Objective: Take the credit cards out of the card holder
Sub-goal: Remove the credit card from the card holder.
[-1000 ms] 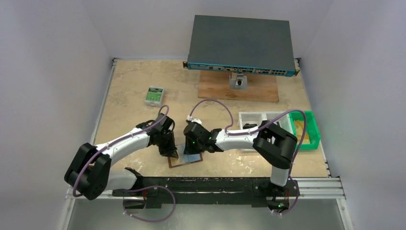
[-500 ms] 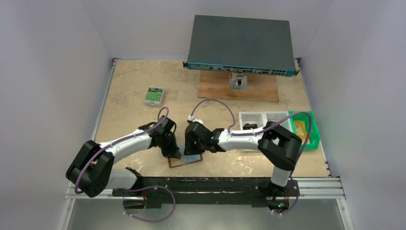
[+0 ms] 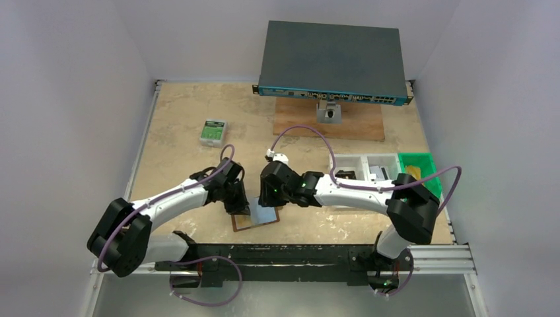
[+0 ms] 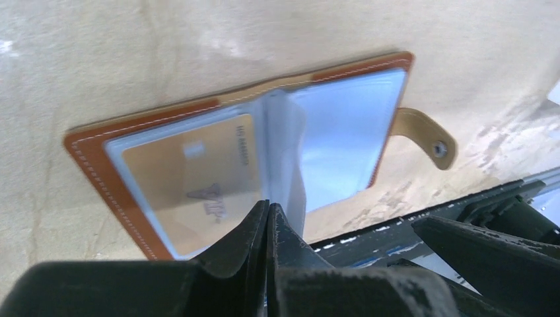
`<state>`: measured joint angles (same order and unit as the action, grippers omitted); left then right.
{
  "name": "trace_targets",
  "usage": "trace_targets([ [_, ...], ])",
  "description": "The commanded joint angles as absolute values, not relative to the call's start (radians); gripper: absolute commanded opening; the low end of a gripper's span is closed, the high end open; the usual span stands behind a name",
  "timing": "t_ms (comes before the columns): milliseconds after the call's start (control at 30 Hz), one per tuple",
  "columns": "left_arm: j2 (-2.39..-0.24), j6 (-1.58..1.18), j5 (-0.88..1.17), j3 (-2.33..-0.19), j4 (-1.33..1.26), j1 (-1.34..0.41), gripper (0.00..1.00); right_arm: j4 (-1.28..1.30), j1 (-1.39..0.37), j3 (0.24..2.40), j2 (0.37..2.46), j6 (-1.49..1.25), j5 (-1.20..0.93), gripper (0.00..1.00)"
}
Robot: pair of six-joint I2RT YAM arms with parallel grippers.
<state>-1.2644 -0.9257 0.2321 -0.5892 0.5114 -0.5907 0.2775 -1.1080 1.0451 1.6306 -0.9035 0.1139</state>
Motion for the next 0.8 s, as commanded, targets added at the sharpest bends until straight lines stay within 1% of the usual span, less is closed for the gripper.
trace_targets([
  [0,-1.257,-0.897,0.245,-0.667,0.483,-0.626,0.02,0.349,-1.112,1.071,1.556,-0.903,0.211,0.3],
  [200,-1.342,-0.902,0.25,-0.736,0.458,-0.671,0.04,0.379,-1.109,1.036,1.496,-0.917,0.254,0.29],
  [533,-1.54,-0.901,0.277,-0.807,0.403,-0.686,0.03,0.38,-1.106,0.993,1.467,-0.925,0.24,0.27],
  [633,-1.552,-0.896,0.282,-0.816,0.409,-0.686,0.03,0.381,-1.106,0.991,1.464,-0.925,0.24,0.27],
  [767,-1.494,-0.884,0.245,-0.833,0.464,-0.686,0.03,0.379,-1.106,0.992,1.467,-0.922,0.238,0.27],
])
